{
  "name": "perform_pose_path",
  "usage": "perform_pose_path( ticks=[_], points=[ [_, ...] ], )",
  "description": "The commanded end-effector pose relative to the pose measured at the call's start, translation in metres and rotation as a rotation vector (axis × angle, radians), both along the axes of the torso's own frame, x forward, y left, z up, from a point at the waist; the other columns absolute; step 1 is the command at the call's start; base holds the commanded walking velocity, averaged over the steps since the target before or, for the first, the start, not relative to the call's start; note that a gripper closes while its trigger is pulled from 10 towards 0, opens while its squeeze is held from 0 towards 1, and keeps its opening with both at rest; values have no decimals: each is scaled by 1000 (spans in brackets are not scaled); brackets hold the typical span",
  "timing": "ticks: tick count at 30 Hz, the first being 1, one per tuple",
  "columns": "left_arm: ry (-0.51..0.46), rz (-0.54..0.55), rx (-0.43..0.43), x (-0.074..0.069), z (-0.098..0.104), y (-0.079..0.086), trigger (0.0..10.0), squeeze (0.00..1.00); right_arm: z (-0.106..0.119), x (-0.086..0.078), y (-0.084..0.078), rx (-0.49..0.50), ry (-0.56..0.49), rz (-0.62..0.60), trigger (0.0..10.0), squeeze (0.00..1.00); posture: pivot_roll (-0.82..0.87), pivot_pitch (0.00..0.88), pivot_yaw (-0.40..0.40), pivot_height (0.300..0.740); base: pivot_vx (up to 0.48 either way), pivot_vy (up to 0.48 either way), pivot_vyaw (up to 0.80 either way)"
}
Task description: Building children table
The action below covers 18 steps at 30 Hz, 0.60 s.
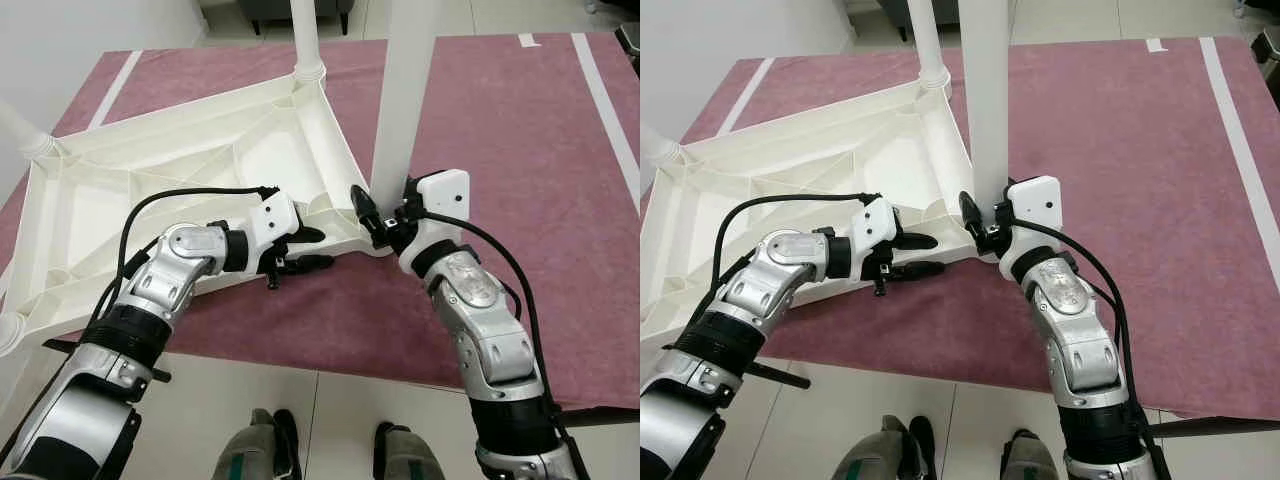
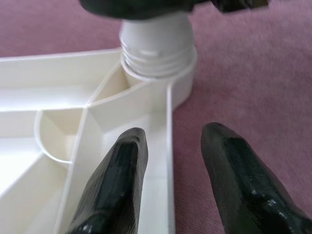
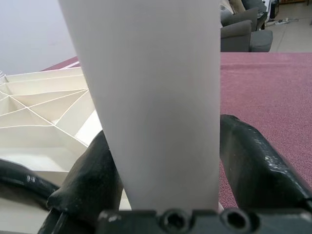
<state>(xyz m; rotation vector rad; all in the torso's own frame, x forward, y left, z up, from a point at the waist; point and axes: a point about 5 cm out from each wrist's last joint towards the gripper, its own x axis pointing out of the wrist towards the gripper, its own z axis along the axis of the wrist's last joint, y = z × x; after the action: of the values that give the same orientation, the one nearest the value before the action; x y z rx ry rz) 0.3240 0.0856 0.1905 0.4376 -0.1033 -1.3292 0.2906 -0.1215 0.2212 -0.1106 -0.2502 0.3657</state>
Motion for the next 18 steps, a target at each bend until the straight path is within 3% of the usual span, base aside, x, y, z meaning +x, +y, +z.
perform_pose_path(
  ticks=[1,3,6,8,10,12,15,18],
  points=[
    [-20,163,-51,6,-1,9,10000,0,-1,-3,2,14,-3,15,10000,0,-58,170,175,740,0,0,0],
    [-35,265,-89,8,3,16,10000,0,-4,-2,2,4,11,-4,10000,0,-55,167,176,740,0,0,0],
    [-37,418,-66,7,1,33,10000,0,-12,2,-1,-21,44,-58,10000,0,-51,166,178,740,0,0,0],
    [-40,423,-40,1,-1,39,10000,0,-14,3,-3,-35,52,-76,10000,0,-47,167,177,740,0,0,0],
    [9,330,63,-29,-8,55,10000,0,-19,7,-9,-71,72,-118,10000,0,-39,168,174,740,0,0,0],
    [17,318,74,-33,-8,57,10000,0,-19,7,-10,-72,74,-120,10000,0,-39,168,174,740,0,0,0],
    [30,280,163,-47,-12,69,10000,0,-19,7,-8,-93,75,-75,10000,0,-28,169,172,740,0,0,0],
    [35,290,211,-51,-15,77,10000,0,-19,5,-7,-117,75,-34,10000,0,-21,170,169,740,0,0,0]
  ],
)
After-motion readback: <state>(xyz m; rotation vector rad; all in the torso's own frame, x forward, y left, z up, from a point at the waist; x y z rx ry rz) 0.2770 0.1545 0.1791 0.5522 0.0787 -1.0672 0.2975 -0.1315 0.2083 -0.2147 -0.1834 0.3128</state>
